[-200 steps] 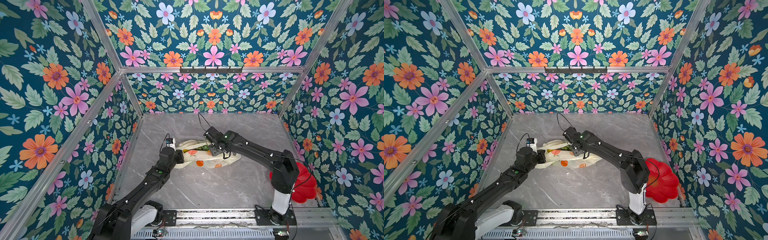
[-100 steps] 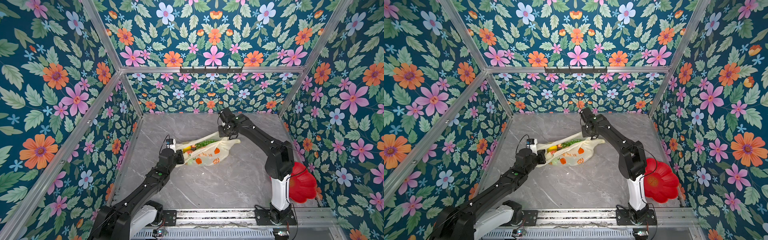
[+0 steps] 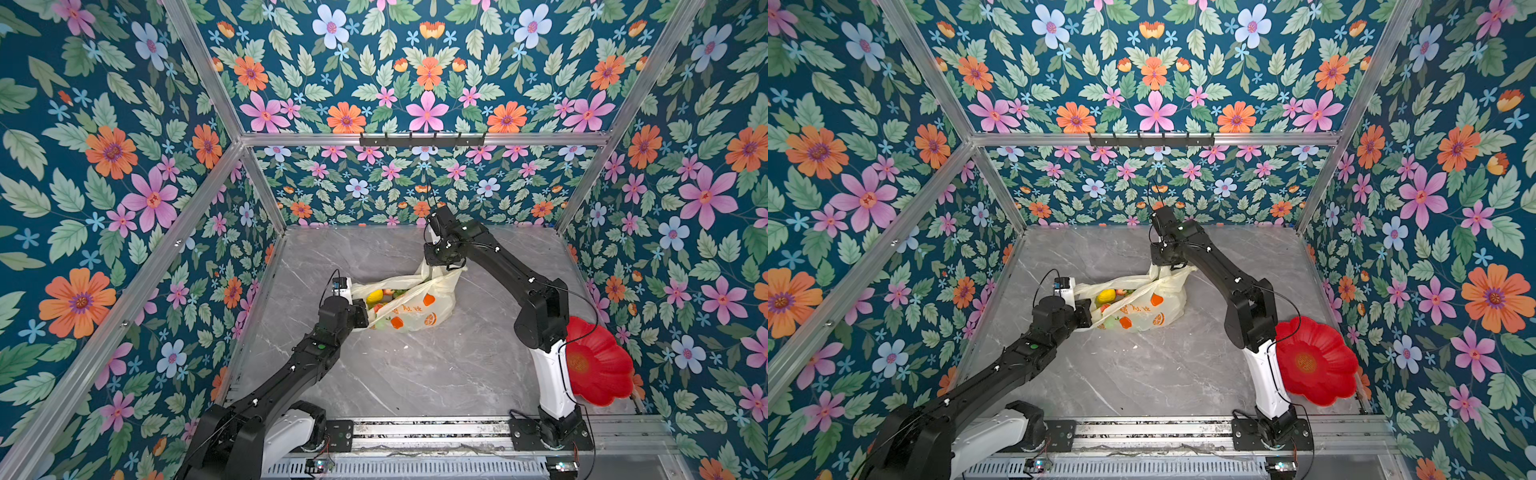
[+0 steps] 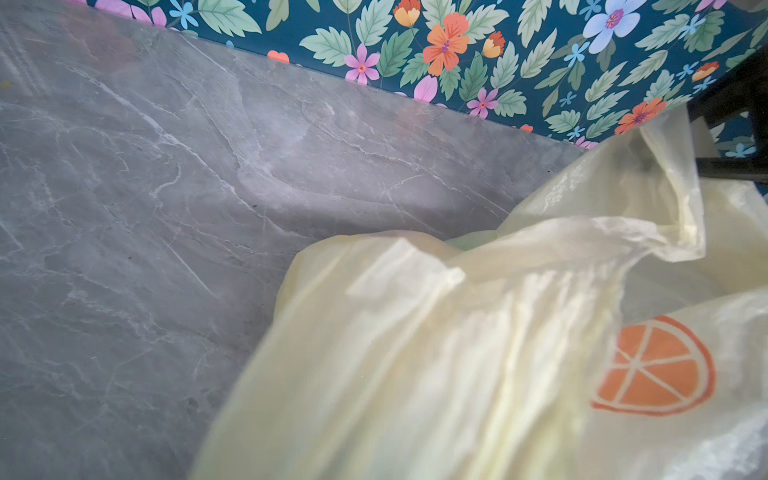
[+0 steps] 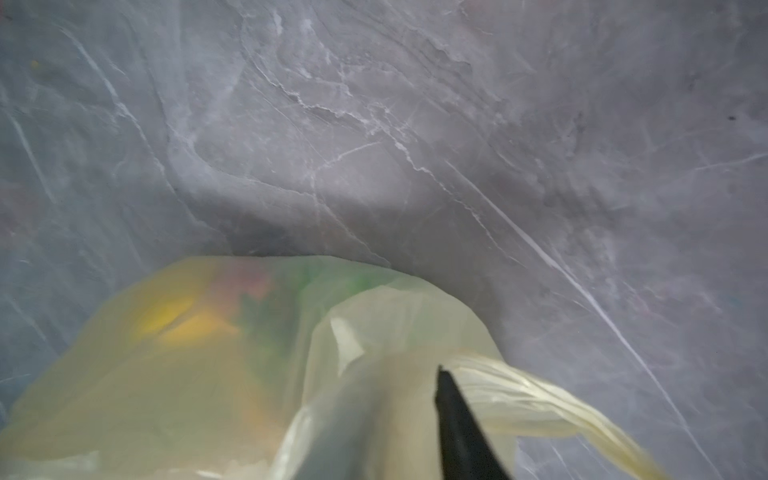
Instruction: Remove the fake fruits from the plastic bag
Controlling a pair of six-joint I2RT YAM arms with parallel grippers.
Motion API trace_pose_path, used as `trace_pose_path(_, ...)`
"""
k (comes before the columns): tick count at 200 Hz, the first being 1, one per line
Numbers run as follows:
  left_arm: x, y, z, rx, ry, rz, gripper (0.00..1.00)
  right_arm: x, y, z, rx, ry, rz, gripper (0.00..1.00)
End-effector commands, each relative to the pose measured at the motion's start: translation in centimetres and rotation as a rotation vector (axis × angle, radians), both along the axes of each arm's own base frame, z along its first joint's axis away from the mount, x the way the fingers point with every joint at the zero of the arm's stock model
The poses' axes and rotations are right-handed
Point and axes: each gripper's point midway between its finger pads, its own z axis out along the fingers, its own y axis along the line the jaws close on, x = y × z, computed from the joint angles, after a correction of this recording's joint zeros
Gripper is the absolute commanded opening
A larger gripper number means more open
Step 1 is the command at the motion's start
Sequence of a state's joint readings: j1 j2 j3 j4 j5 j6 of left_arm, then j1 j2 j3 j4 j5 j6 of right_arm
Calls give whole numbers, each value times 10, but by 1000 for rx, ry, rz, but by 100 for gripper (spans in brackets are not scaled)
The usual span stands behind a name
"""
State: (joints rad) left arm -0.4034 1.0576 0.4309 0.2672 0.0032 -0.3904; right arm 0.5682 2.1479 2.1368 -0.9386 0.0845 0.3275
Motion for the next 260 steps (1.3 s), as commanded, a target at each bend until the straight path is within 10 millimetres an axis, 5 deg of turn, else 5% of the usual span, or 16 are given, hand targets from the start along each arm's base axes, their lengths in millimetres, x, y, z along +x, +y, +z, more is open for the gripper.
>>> trace_pose_path(1, 2, -5, 8, -22, -36, -25, 0, -16, -17, 21, -137, -57, -15, 59)
trace_pose_path(39, 3, -7, 8, -27, -32, -27, 0, -54, -20, 39, -263, -95, -40, 76)
trace_pose_path(113, 3, 2, 5, -11, -25, 19, 0, -97, -4, 3, -280, 12, -39, 79)
trace_pose_path(187, 6, 19, -5, 20, 17, 129, 0, -141, -18, -52, -238, 155, -72, 80)
trace_pose_path(214, 6, 28, -7, 21, 27, 183, 0, -137, -31, -67, -203, 166, -112, 66)
trace_pose_path(260, 5, 46, -14, -23, 43, 239, 0, -107, -50, -67, 132, 160, -210, 18)
